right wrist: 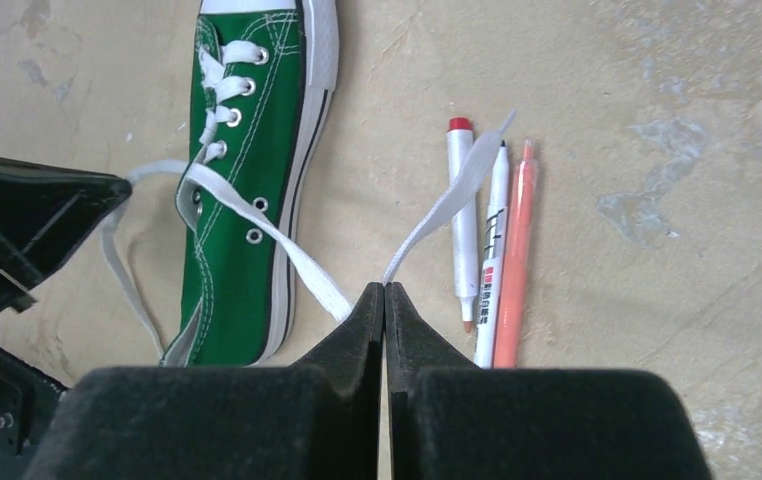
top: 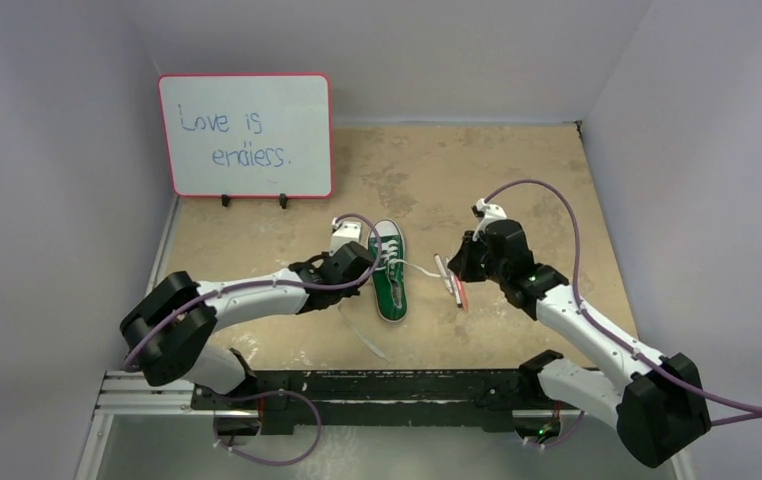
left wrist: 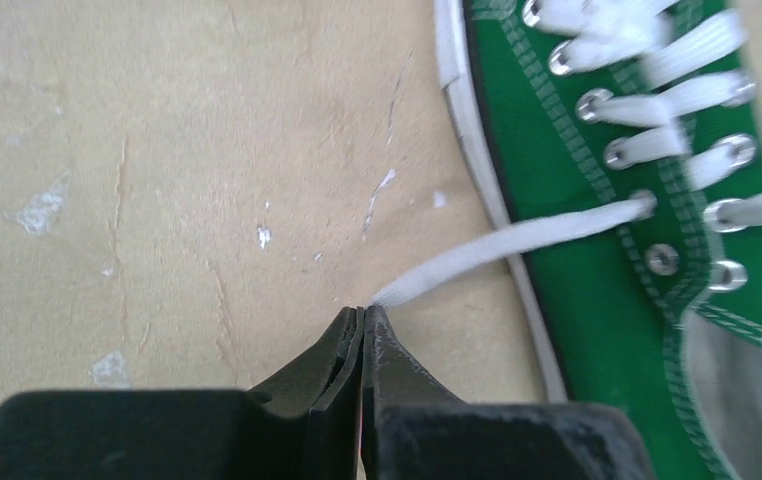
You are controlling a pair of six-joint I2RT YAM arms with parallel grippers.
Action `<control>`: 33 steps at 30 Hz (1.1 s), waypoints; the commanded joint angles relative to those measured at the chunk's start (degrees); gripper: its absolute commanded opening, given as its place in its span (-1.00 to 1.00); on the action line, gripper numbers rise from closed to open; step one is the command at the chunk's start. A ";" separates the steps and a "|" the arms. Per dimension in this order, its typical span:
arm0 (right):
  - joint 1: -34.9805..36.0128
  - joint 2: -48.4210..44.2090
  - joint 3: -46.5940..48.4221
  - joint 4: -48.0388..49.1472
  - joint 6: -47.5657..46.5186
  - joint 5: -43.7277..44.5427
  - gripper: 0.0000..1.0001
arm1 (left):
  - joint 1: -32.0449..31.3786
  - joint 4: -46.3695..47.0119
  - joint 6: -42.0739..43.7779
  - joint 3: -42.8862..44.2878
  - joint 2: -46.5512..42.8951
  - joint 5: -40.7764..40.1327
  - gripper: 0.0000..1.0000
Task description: Tie the shoes
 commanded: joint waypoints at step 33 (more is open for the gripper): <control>15.79 41.33 40.33 17.93 4.98 -18.12 -1.00 | 0.25 46.08 8.91 -25.43 -19.46 7.50 -1.00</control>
